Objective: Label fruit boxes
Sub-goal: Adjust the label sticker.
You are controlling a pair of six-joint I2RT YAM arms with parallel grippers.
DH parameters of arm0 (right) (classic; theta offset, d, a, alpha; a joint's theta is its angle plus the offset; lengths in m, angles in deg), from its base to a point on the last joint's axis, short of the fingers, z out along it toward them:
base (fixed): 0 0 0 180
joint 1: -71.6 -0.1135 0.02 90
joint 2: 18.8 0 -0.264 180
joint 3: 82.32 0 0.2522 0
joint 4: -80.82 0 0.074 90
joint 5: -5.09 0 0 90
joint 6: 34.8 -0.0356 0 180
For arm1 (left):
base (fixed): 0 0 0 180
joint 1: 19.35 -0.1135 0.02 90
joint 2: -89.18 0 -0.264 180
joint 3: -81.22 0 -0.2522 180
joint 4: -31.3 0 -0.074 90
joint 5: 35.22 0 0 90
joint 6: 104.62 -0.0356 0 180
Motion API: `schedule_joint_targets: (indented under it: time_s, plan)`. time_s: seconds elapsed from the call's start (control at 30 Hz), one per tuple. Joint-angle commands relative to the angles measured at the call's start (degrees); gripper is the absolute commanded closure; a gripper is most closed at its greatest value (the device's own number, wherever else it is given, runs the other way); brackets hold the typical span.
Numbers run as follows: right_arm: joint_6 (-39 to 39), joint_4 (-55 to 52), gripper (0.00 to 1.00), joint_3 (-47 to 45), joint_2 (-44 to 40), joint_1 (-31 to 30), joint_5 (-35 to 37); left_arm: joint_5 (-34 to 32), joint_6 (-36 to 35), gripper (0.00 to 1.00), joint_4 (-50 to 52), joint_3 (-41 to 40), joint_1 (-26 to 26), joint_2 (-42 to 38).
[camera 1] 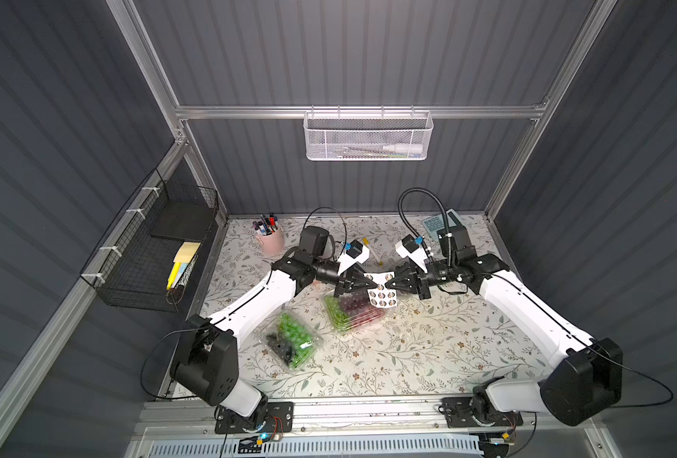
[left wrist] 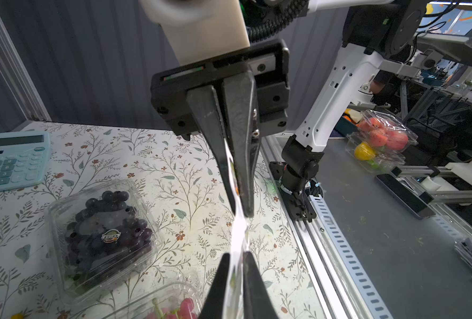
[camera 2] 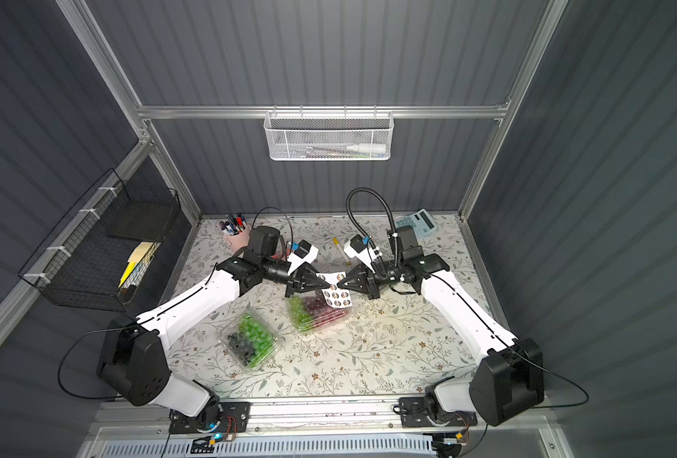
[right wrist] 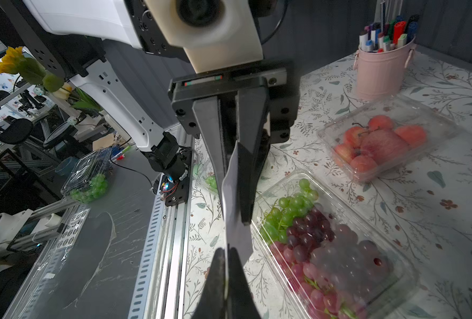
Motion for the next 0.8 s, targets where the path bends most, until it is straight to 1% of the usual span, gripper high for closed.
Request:
schedule_joint_targets:
  time_s: [0.0, 0.3, 0.47, 0.53, 0.6, 0.63, 0.7, 0.77]
  plan:
    - [1.8, -0.4, 1.0, 1.6, -1.3, -0.1, -1.1, -0.1, 0.5, 0.84, 0.1, 0.2, 0.2, -2.0]
    - [1.7, 0.1, 1.0, 2.6, -1.2, 0.1, -1.0, -1.0, 0.7, 0.85, 0.9, -0.3, 0.2, -2.3]
    - [1.7, 0.1, 1.0, 2.8, -1.1, 0.1, -1.4, -1.2, 0.7, 0.9, 1.4, -0.2, 0.2, -2.3]
    - [1.8, 0.2, 1.0, 2.8, -1.2, 0.2, -1.4, -1.4, 0.7, 0.9, 1.5, -0.2, 0.2, -2.4]
    - [2.0, 0.0, 1.0, 2.8, -1.3, 0.3, -1.2, -1.5, 0.7, 0.85, 1.6, -0.2, 0.2, -2.4]
    - [2.1, 0.1, 1.0, 2.8, -1.3, 0.3, -1.2, -1.5, 0.8, 0.85, 1.6, -0.2, 0.2, -2.5]
    - [2.4, -0.1, 1.0, 2.8, -1.3, 0.3, -1.0, -1.5, 0.7, 0.85, 1.8, -0.2, 0.2, -2.5]
    - [2.6, 0.0, 1.0, 2.8, -1.2, 0.3, -0.8, -1.5, 0.6, 0.88, 2.0, -0.1, 0.2, -2.6]
